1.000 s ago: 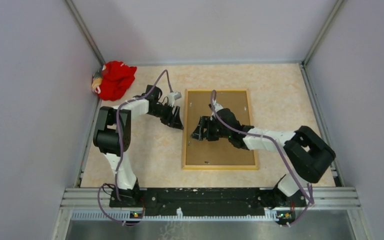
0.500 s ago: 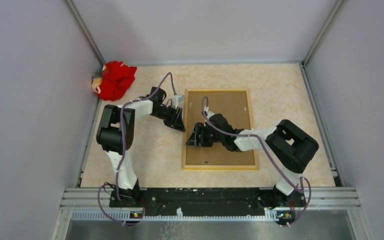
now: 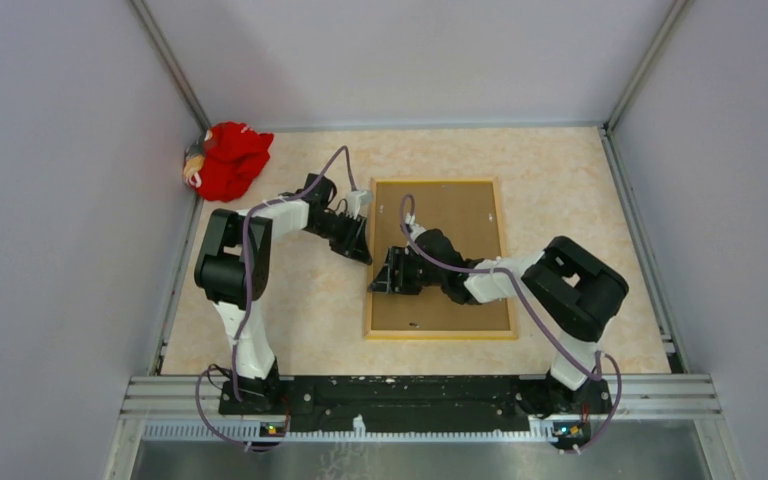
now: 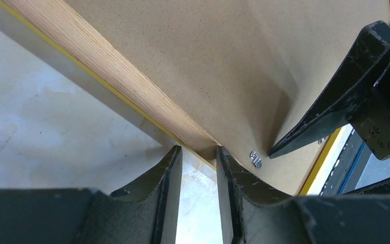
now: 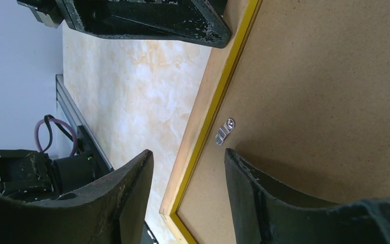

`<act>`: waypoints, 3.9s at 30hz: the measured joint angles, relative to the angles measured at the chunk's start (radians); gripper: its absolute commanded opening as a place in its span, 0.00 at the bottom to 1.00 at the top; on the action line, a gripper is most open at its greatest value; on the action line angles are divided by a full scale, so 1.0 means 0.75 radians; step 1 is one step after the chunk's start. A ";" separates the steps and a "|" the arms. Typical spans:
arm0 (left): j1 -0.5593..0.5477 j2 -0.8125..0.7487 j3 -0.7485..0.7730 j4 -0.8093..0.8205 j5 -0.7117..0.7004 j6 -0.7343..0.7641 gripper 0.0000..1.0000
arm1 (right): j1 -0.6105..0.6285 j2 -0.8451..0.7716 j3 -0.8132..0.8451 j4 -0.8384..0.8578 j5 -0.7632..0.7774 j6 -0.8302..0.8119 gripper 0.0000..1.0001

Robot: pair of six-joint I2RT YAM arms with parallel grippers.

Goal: Put the photo into the frame
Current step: Install the photo frame at the center of the board.

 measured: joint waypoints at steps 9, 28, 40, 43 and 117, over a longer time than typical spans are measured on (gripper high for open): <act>-0.006 0.000 0.009 -0.017 -0.003 0.001 0.32 | 0.000 0.041 0.021 0.040 -0.014 0.023 0.51; -0.005 -0.001 0.014 -0.030 -0.001 -0.003 0.27 | 0.000 0.085 0.071 0.025 -0.020 0.022 0.48; -0.004 -0.001 0.014 -0.030 0.000 -0.003 0.27 | 0.005 0.103 0.098 0.016 -0.019 0.016 0.47; -0.004 -0.001 0.015 -0.031 0.000 -0.003 0.27 | 0.005 0.103 0.104 0.009 -0.019 0.004 0.48; 0.099 0.348 0.522 0.024 0.035 -0.242 0.10 | -0.461 0.704 1.057 -0.281 -0.372 -0.302 0.56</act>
